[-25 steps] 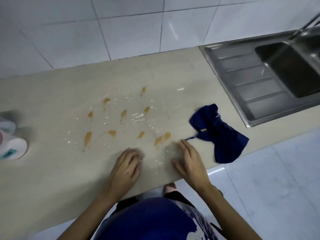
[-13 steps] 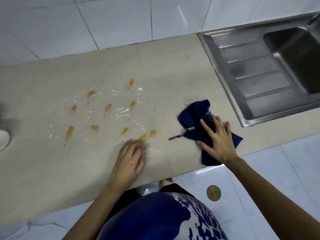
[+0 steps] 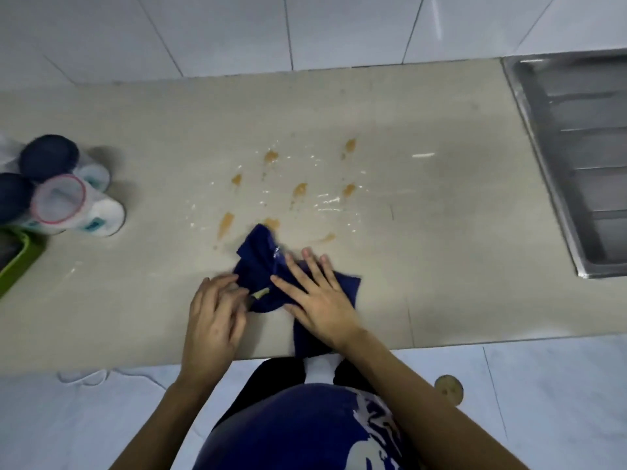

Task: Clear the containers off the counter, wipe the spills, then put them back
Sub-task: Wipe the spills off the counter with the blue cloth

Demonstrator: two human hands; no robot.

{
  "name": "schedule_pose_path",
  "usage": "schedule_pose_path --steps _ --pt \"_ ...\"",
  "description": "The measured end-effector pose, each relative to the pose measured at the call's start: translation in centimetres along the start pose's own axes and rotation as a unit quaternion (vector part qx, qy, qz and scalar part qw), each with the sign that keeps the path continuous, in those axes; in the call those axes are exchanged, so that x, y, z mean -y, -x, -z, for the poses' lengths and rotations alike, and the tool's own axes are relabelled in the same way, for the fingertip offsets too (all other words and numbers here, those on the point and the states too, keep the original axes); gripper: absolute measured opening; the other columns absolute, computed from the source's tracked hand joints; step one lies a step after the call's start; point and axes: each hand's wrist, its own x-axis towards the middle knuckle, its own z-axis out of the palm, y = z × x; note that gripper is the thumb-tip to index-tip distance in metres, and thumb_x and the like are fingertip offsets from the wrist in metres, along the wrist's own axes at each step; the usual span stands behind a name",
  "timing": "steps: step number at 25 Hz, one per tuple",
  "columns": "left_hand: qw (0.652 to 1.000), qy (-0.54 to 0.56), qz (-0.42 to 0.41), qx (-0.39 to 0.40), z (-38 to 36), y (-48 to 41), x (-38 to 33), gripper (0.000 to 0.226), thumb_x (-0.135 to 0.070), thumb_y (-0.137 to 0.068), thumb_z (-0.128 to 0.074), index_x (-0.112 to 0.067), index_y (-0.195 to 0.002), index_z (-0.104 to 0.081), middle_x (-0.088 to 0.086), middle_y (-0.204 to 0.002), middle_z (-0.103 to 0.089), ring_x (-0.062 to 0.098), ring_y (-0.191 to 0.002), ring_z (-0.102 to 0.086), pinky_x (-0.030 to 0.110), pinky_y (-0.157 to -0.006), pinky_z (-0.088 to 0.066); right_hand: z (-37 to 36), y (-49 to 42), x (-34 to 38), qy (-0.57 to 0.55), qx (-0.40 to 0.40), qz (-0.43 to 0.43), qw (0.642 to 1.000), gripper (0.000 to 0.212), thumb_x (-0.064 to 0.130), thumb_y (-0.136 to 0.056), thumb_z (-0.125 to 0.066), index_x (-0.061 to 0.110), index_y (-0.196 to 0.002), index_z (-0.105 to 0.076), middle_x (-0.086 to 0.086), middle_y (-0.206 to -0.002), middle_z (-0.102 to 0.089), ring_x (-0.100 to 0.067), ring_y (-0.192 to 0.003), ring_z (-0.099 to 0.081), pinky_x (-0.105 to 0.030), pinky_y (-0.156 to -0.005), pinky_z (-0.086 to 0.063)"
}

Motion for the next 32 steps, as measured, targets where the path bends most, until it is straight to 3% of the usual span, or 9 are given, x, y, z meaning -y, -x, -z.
schedule_pose_path --steps 4,9,13,17,19,22,27,29,32 --pt "1.0 0.007 -0.029 0.003 1.6 -1.1 4.8 0.027 -0.013 -0.089 -0.045 -0.005 -0.108 -0.063 0.012 -0.123 -0.056 0.028 -0.117 -0.048 0.038 -0.109 -0.033 1.9 4.7 -6.4 0.036 -0.04 -0.117 0.992 0.052 0.049 -0.097 -0.031 0.029 -0.145 -0.034 -0.008 -0.158 -0.022 -0.032 -0.147 -0.012 -0.056 -0.114 -0.019" --pt "0.998 0.003 -0.056 0.015 1.3 -1.3 9.5 0.027 -0.015 -0.092 -0.047 -0.004 -0.11 -0.064 0.013 -0.121 -0.058 0.029 -0.117 -0.05 0.045 -0.106 -0.039 3.0 7.6 -6.6 0.02 -0.029 -0.31 0.95 0.063 0.06 -0.093 -0.018 0.031 -0.149 -0.025 -0.007 -0.161 -0.009 -0.03 -0.148 0.001 -0.055 -0.118 -0.004" --pt "0.999 0.03 0.022 -0.018 3.0 0.4 12.3 0.03 -0.019 -0.093 -0.046 -0.004 -0.111 -0.064 0.014 -0.124 -0.056 0.031 -0.117 -0.05 0.04 -0.105 -0.038 1.4 0.7 1.1 0.037 0.012 -0.123 0.992 0.056 0.053 -0.097 -0.026 0.033 -0.149 -0.022 -0.007 -0.159 -0.017 -0.033 -0.148 -0.004 -0.062 -0.111 -0.016" --pt "0.998 0.002 0.054 -0.015 4.0 2.0 14.4 0.031 -0.02 -0.091 -0.044 -0.001 -0.108 -0.063 0.017 -0.124 -0.056 0.032 -0.117 -0.05 0.044 -0.104 -0.039 -1.5 -10.8 9.7 0.01 0.057 0.052 0.997 0.055 0.048 -0.097 -0.031 0.037 -0.149 -0.017 -0.003 -0.161 -0.01 -0.034 -0.147 -0.001 -0.054 -0.116 0.003" --pt "0.999 -0.001 0.04 -0.008 4.7 2.1 15.0 0.031 -0.022 -0.092 -0.044 -0.002 -0.107 -0.063 0.016 -0.124 -0.057 0.03 -0.118 -0.049 0.04 -0.106 -0.037 -1.1 -13.9 9.0 -0.025 0.055 0.014 0.998 0.053 0.047 -0.097 -0.028 0.037 -0.149 -0.019 0.001 -0.162 -0.002 -0.028 -0.148 0.007 -0.048 -0.117 0.009" --pt "1.0 0.009 0.013 -0.006 5.1 0.0 15.0 0.03 -0.021 -0.094 -0.046 -0.004 -0.112 -0.063 0.013 -0.126 -0.057 0.025 -0.123 -0.048 0.045 -0.108 -0.038 0.2 -11.7 2.9 -0.022 0.019 -0.092 0.995 0.055 0.053 -0.096 -0.022 0.036 -0.148 -0.022 0.002 -0.161 -0.004 -0.026 -0.149 0.002 -0.049 -0.119 -0.001" --pt "0.999 0.034 0.032 -0.022 3.2 -3.0 14.8 0.03 -0.02 -0.093 -0.048 -0.004 -0.115 -0.061 0.014 -0.129 -0.054 0.028 -0.125 -0.045 0.056 -0.103 -0.039 3.1 -3.8 -4.6 -0.041 -0.021 -0.313 0.949 0.064 0.058 -0.093 -0.015 0.027 -0.148 -0.027 -0.007 -0.159 -0.018 -0.028 -0.148 -0.007 -0.052 -0.118 -0.007" --pt "0.997 0.057 0.053 -0.026 2.9 -2.6 14.3 0.033 -0.024 -0.094 -0.046 -0.007 -0.118 -0.06 0.012 -0.132 -0.053 0.027 -0.128 -0.044 0.054 -0.105 -0.038 2.6 -3.6 -2.5 -0.016 -0.021 -0.311 0.95 0.064 0.057 -0.095 -0.013 0.024 -0.148 -0.028 -0.011 -0.156 -0.027 -0.029 -0.147 -0.009 -0.053 -0.117 -0.008" --pt "0.995 0.062 0.07 -0.016 3.4 -2.4 13.6 0.036 -0.027 -0.094 -0.045 -0.009 -0.123 -0.058 0.01 -0.136 -0.05 0.025 -0.131 -0.042 0.052 -0.108 -0.035 0.7 -8.6 3.0 0.043 -0.008 -0.151 0.988 0.055 0.049 -0.098 -0.02 0.027 -0.148 -0.024 -0.014 -0.155 -0.03 -0.035 -0.144 -0.016 -0.055 -0.113 -0.012"
